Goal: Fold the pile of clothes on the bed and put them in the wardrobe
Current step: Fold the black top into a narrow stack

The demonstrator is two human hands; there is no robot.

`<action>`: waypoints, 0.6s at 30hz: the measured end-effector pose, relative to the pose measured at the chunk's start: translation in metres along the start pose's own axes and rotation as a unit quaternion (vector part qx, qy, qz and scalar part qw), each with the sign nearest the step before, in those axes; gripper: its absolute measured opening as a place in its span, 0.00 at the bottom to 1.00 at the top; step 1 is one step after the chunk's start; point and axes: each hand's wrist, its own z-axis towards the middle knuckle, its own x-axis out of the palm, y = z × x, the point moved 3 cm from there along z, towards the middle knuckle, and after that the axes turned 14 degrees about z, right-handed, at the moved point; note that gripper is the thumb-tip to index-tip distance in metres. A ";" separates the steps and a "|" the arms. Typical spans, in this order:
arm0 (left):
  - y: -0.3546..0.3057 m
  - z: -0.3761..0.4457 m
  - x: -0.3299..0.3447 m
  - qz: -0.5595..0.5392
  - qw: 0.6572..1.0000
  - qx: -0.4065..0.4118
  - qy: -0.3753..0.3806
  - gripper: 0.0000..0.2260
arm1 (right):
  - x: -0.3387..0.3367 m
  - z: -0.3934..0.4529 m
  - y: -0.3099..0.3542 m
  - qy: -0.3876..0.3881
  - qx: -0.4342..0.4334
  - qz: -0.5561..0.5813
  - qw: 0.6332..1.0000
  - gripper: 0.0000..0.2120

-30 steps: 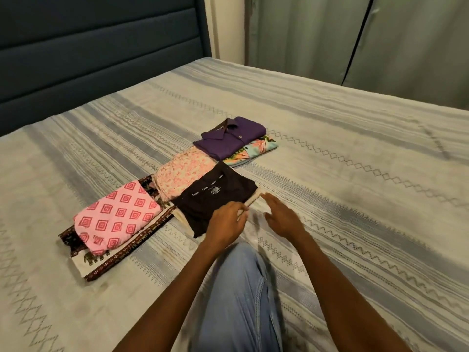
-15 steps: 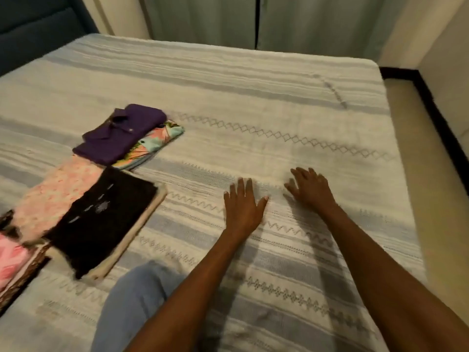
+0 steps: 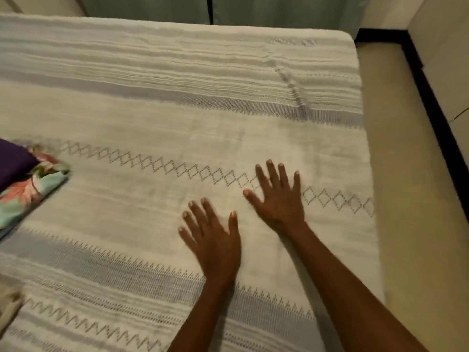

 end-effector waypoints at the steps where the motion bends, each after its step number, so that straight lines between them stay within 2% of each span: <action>1: 0.001 0.000 0.002 0.024 1.000 -0.002 -0.016 0.35 | 0.001 -0.001 0.001 -0.006 -0.007 -0.003 1.000 0.37; 11: -0.011 0.008 0.013 0.080 0.996 -0.015 -0.035 0.37 | -0.004 0.011 -0.002 -0.025 -0.042 0.003 0.999 0.36; 18: -0.009 0.013 0.018 0.090 0.995 -0.029 0.013 0.36 | 0.002 0.016 -0.003 0.002 -0.031 -0.009 0.999 0.36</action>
